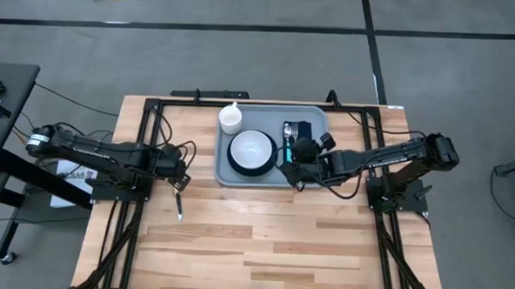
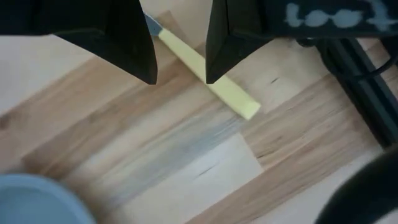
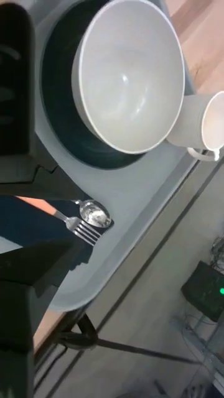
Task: Set up tray
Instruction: Put the yellow table knife to the right of the orange fork on the gray table tray
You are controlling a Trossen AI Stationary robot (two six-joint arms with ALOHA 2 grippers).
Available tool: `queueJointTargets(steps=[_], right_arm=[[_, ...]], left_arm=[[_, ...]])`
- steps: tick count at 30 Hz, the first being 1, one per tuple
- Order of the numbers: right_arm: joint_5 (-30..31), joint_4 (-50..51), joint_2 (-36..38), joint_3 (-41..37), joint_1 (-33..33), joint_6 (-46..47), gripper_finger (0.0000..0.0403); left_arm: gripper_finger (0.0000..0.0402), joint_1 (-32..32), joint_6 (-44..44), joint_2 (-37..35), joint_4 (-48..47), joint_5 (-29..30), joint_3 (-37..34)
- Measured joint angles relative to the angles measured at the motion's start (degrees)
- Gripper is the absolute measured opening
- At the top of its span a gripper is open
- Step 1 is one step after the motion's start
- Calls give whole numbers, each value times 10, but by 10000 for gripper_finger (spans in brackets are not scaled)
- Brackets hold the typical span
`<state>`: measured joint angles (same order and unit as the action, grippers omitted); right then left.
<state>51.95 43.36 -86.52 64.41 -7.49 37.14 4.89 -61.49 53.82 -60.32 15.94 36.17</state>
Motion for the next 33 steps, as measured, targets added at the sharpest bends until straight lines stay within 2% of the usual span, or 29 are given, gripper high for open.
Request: queueJointTargets(steps=[11, 16, 19, 25, 33], right_arm=[[11, 14, 0, 0, 0, -2, 102], [13, 5, 0, -15, 0, -2, 102], [12, -1, 0, -37, 0, -1, 102], [7, -30, 0, -83, 1, -1, 102], [13, -31, 0, -90, 1, -1, 102]], left_arm=[[125, 5, -37, 32, 17, 17, -43], [125, 16, -87, 48, 20, 72, -43], [125, 23, -110, 63, 22, 83, -43], [125, 27, -158, 111, 35, 68, -42], [125, 27, -218, 179, 32, 32, -42]])
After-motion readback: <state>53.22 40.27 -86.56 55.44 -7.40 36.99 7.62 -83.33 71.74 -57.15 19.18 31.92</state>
